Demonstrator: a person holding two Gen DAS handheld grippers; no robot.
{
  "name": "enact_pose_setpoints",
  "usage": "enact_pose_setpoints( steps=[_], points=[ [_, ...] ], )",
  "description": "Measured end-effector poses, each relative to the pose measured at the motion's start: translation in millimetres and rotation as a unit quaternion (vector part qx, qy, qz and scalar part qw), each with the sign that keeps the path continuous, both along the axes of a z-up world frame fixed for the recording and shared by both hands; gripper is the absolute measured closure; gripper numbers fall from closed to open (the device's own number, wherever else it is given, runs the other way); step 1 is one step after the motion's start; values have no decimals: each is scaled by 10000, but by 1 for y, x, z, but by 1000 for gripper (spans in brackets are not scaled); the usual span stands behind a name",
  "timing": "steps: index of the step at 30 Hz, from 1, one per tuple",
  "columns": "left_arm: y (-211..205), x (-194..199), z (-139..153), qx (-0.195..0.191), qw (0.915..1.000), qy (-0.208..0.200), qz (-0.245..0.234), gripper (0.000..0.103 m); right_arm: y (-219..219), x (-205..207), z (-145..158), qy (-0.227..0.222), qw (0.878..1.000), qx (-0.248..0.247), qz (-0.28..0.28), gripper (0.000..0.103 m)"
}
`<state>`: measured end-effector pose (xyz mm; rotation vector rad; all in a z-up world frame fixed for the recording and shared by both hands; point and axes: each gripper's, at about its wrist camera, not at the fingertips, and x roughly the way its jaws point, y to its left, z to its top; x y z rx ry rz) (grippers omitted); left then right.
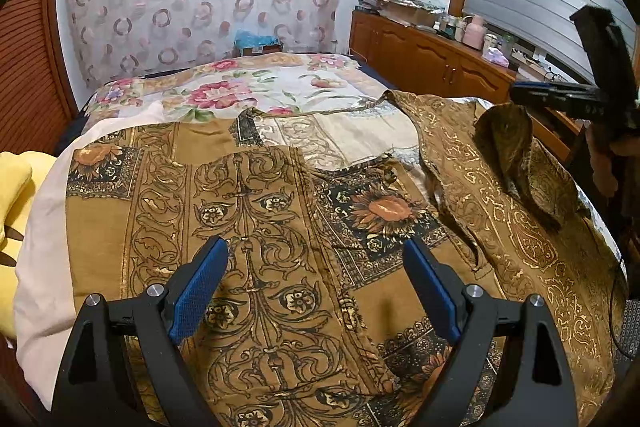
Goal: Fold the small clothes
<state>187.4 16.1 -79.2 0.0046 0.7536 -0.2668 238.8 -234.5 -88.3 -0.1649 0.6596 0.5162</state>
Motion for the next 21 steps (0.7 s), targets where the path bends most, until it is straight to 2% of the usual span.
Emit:
enact_pose_setpoints(
  steps=[7, 11, 15, 19, 21],
  points=[
    [-2, 0, 0, 5, 10000, 3, 8, 13, -20, 20, -17, 122, 9972, -257, -688, 50],
    [-1, 0, -1, 27, 10000, 1, 20, 13, -27, 48, -41, 558, 9911, -521, -1093, 50],
    [0, 1, -1, 49, 10000, -2, 58, 13, -30, 78, -60, 955, 9873, -525, -1157, 50],
    [3, 5, -1, 72, 9999, 30, 146, 13, -27, 99, -61, 1048, 9878, -508, -1033, 50],
    [5, 6, 1, 87, 9997, 18, 209, 13, -21, 108, -60, 1053, 9889, -558, -887, 57]
  ],
)
